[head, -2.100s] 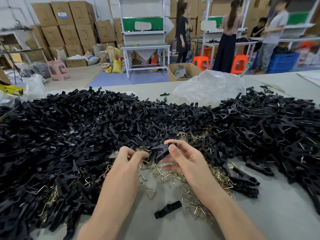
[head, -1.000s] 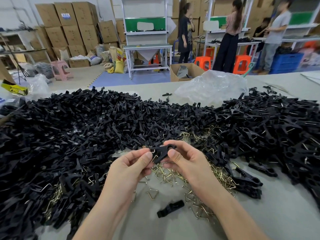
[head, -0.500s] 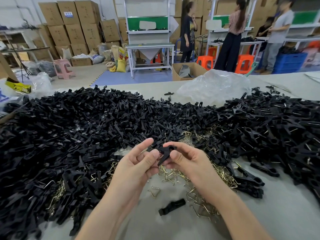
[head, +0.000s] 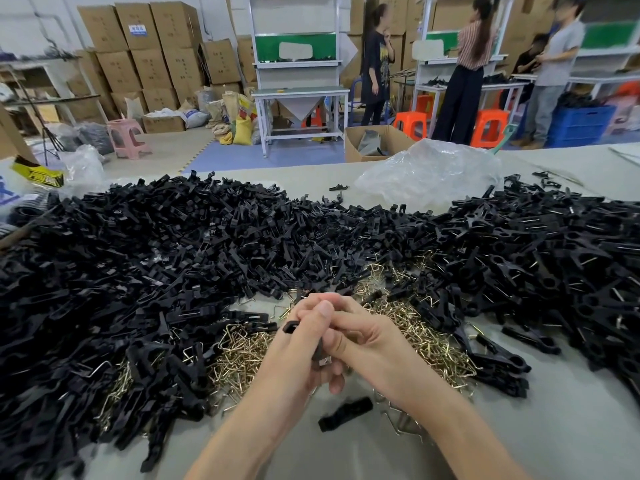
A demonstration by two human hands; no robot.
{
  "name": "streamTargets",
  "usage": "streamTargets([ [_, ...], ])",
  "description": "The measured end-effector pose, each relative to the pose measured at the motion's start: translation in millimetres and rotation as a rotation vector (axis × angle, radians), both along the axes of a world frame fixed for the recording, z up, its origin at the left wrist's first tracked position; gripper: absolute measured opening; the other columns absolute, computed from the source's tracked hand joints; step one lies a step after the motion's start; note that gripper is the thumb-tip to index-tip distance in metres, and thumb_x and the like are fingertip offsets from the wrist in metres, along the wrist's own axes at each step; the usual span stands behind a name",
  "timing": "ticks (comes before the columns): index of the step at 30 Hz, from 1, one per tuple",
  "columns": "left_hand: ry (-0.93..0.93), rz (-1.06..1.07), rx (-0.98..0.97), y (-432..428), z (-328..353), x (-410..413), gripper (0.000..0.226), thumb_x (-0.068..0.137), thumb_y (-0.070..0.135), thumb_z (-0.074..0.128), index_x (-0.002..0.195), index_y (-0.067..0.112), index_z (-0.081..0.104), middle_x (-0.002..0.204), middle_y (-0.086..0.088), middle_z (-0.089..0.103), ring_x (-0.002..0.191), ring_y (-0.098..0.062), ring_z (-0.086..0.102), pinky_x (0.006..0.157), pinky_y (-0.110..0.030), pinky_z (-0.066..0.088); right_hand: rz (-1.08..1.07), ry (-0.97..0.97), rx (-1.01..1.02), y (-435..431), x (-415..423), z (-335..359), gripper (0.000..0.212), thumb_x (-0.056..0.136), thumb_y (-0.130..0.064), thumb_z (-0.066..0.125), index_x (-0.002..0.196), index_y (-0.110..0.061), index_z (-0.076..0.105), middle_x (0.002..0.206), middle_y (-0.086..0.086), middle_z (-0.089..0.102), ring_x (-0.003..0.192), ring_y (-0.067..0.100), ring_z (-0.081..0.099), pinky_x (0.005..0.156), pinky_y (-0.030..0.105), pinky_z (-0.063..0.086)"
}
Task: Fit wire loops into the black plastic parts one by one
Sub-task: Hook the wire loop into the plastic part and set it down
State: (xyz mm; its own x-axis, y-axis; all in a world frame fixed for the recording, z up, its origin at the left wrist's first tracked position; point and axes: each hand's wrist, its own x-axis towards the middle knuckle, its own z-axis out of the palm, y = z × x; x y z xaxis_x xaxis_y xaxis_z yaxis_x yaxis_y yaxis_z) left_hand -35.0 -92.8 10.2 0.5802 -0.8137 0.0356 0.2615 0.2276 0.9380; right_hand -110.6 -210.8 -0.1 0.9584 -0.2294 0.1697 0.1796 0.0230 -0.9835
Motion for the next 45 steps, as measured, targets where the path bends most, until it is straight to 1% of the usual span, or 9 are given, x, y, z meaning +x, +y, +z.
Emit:
streamTargets([
  [9, -0.059, -0.032, 0.010, 0.2, 0.3, 1.5, 0.031, 0.082, 0.047, 0.063, 0.093, 0.020, 0.073, 0.070, -0.002, 0.059, 0.057, -0.015, 0.053, 0.044, -0.028, 0.044, -0.116, -0.010, -0.094, -2.5, 2.5, -4.1, 0.030, 0.091, -0.019, 0.072, 0.120, -0.027, 0.074, 0.126, -0.010, 0.065, 0.055, 0.016, 0.062, 0.050, 0.041, 0.058],
  [14, -0.199, 0.063, 0.154, -5.2, -8.0, -11.7, 0.012, 0.088, 0.023, 0.066, 0.098, 0.016, 0.066, 0.065, -0.010, 0.066, 0.048, -0.021, 0.060, 0.042, -0.026, 0.048, -0.147, 0.030, 0.016, -7.1, 3.3, -7.4, 0.076, 0.089, 0.009, 0.057, 0.128, -0.056, 0.060, 0.115, -0.012, 0.069, 0.082, 0.027, 0.069, 0.040, 0.022, 0.051],
  [17, -0.286, 0.166, 0.173, -10.0, -13.7, -11.8, 0.004, 0.091, 0.019, 0.062, 0.089, 0.021, 0.065, 0.056, -0.007, 0.063, 0.040, -0.021, 0.055, 0.037, -0.024, 0.043, -0.159, 0.027, -0.088, -6.1, 5.3, -9.7, 0.075, 0.093, 0.009, 0.052, 0.133, -0.054, 0.056, 0.116, -0.015, 0.067, 0.076, 0.044, 0.064, 0.044, 0.035, 0.058],
  [21, -0.247, 0.268, 0.189, -7.6, -13.2, 1.7, 0.029, 0.073, 0.053, 0.065, 0.080, 0.025, 0.067, 0.049, 0.003, 0.054, 0.035, -0.014, 0.040, 0.036, -0.018, 0.029, -0.228, -0.017, -0.042, -5.3, 5.4, -2.9, 0.037, 0.105, -0.027, 0.051, 0.138, -0.043, 0.055, 0.118, -0.010, 0.071, 0.100, 0.019, 0.073, 0.078, 0.029, 0.060],
  [24, -0.196, 0.300, 0.183, -6.6, -16.4, 8.3, 0.036, 0.070, 0.056, 0.067, 0.081, 0.022, 0.069, 0.047, 0.004, 0.045, 0.034, -0.014, 0.032, 0.039, -0.017, 0.024, -0.225, -0.028, 0.040, -6.2, 2.2, 1.5, 0.041, 0.098, -0.043, 0.048, 0.138, -0.036, 0.056, 0.119, -0.006, 0.072, 0.105, 0.018, 0.072, 0.083, 0.027, 0.059],
  [30, -0.163, 0.288, 0.168, -3.4, -20.3, 13.8, 0.019, 0.095, 0.034, 0.067, 0.092, 0.016, 0.073, 0.046, -0.009, 0.045, 0.031, -0.015, 0.030, 0.040, -0.019, 0.025, -0.102, 0.001, -0.078, -1.2, 0.9, 4.8, 0.049, 0.087, -0.046, 0.067, 0.134, -0.038, 0.059, 0.124, -0.013, 0.070, 0.117, 0.006, 0.065, 0.094, 0.021, 0.053],
  [34, -0.013, 0.264, 0.120, -3.2, -16.6, 12.5, 0.045, 0.079, 0.053, 0.073, 0.092, 0.010, 0.072, 0.041, -0.004, 0.033, 0.034, -0.013, 0.021, 0.044, -0.022, 0.023, -0.080, 0.042, -0.154, -1.2, 1.6, 2.2, 0.058, 0.080, -0.039, 0.081, 0.133, -0.044, 0.059, 0.121, -0.014, 0.072, 0.114, 0.004, 0.067, 0.097, 0.023, 0.053],
  [41, -0.012, 0.217, 0.079, -3.3, -22.4, 16.8, 0.058, 0.063, 0.073, 0.080, 0.084, 0.019, 0.070, 0.049, -0.003, 0.043, 0.037, -0.016, 0.036, 0.041, -0.021, 0.029, -0.245, -0.057, -0.534, -1.7, -1.5, -3.9, 0.028, 0.094, -0.031, 0.070, 0.122, -0.030, 0.073, 0.131, -0.026, 0.061, 0.123, -0.001, 0.058, 0.106, 0.027, 0.047],
  [45, -0.220, 0.174, 0.169, 2.0, -17.5, 6.7, 0.081, 0.057, 0.081, 0.077, 0.123, 0.038, 0.059, 0.081, 0.005, 0.065, 0.061, -0.013, 0.058, 0.048, -0.025, 0.042, -0.460, -0.179, -0.637, -7.8, -3.1, -1.7, 0.024, 0.097, -0.037, 0.063, 0.119, -0.036, 0.072, 0.118, -0.023, 0.065, 0.104, 0.000, 0.066, 0.088, 0.015, 0.052],
])
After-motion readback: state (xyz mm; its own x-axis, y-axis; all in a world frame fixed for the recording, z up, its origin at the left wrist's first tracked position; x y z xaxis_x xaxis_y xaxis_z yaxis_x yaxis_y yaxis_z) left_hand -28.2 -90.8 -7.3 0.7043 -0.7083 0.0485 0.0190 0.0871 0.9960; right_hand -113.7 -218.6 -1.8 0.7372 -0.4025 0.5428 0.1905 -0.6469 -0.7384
